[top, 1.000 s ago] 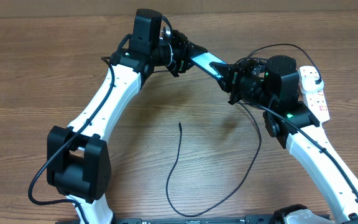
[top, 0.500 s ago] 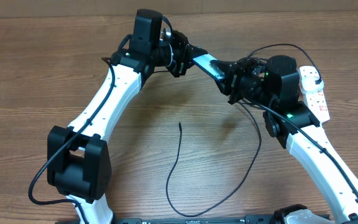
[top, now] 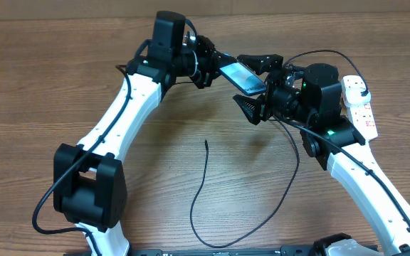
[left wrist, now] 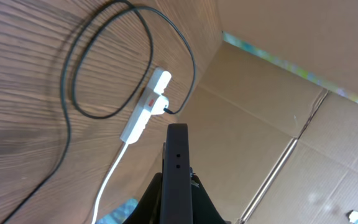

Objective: Plug charger to phone and switch on socket
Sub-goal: 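Open the right gripper and pull the phone left with the left gripper, then lower the right gripper onto the black cable's plug end on the table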

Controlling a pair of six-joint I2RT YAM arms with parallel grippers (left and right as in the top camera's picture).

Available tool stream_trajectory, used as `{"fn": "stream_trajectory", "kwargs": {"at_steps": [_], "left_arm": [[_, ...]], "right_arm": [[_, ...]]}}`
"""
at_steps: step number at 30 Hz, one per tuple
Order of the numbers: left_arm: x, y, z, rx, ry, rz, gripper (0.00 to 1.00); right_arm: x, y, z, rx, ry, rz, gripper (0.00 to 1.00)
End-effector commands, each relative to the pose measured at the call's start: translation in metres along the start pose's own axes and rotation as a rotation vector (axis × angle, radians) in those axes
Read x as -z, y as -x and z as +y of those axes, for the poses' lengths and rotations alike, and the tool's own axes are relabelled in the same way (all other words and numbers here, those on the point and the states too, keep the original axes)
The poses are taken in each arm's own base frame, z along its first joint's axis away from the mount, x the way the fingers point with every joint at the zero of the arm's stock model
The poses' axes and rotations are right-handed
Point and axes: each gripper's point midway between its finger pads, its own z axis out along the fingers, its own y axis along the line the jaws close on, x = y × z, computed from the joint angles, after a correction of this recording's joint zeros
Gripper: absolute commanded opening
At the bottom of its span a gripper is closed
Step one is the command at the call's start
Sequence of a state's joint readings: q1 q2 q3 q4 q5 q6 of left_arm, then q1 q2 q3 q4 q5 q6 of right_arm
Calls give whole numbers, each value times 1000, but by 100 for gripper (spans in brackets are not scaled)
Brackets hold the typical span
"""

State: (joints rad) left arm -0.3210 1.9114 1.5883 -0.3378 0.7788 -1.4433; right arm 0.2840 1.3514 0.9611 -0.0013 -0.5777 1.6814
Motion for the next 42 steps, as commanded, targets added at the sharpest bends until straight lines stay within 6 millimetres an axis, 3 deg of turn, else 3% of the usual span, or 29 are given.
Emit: {"fn": "stream_trajectory", "kwargs": {"at_steps": [1, 10, 20, 28, 35, 42], "left_arm": [[19, 14, 3, -20, -12, 15, 4], [71, 47, 23, -60, -22, 44, 4], [137, 43, 25, -285, -212, 203, 4], [161, 55, 45, -367, -205, 148, 5], [172, 71, 69, -356, -109, 70, 4], [191, 79, 85, -366, -79, 32, 4]], "right_arm": [[3, -11, 11, 99, 19, 34, 100], [4, -7, -12, 116, -67, 25, 100], [5, -2, -26, 256, -122, 15, 100], [5, -2, -27, 452, -122, 28, 100], [6, -3, -25, 512, -126, 30, 99], [22, 10, -15, 623, -288, -111, 99]]}}
